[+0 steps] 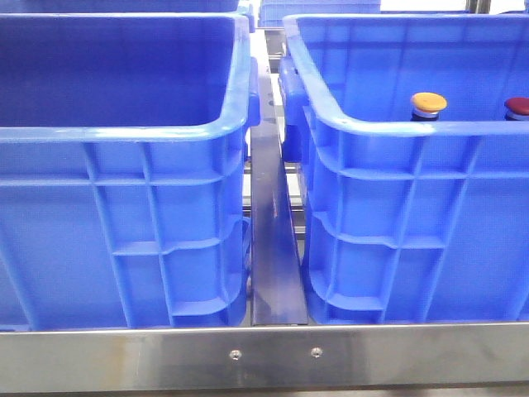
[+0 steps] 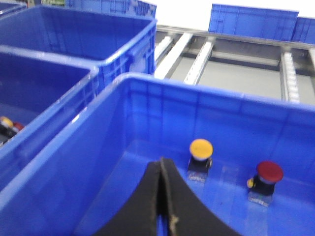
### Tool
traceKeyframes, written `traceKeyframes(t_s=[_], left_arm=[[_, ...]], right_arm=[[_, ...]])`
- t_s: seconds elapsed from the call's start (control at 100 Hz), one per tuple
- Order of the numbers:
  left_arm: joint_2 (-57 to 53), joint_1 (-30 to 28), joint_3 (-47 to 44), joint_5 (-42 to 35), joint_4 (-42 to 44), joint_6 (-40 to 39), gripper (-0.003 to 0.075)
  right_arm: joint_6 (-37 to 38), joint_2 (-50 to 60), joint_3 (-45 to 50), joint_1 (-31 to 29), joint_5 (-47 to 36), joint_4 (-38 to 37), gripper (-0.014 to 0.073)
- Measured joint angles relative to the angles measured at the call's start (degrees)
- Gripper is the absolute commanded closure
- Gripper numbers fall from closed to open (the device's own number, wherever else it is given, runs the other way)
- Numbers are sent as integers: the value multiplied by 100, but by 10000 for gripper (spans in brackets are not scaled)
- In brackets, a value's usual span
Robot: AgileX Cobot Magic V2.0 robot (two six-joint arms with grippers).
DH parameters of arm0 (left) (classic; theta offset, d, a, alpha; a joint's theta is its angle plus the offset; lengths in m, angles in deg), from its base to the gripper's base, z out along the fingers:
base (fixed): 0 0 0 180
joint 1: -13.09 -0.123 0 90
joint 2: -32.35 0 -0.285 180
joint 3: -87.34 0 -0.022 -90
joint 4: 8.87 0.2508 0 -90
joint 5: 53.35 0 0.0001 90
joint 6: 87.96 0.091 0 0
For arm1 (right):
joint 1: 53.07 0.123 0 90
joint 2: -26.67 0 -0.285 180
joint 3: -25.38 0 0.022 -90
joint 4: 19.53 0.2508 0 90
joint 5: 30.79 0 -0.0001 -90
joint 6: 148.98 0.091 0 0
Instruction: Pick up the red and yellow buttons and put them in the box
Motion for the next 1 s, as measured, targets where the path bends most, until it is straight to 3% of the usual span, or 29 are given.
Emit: traceKeyframes(t_s=[0.49,1.0], left_arm=[[-1901,0,-911,-14,0,0,741],[-2026,0,-979,-3,0,0,741]], right_arm=[[0,1424,857,0,318,0,687],[0,1872,1056,0,472,0,687]])
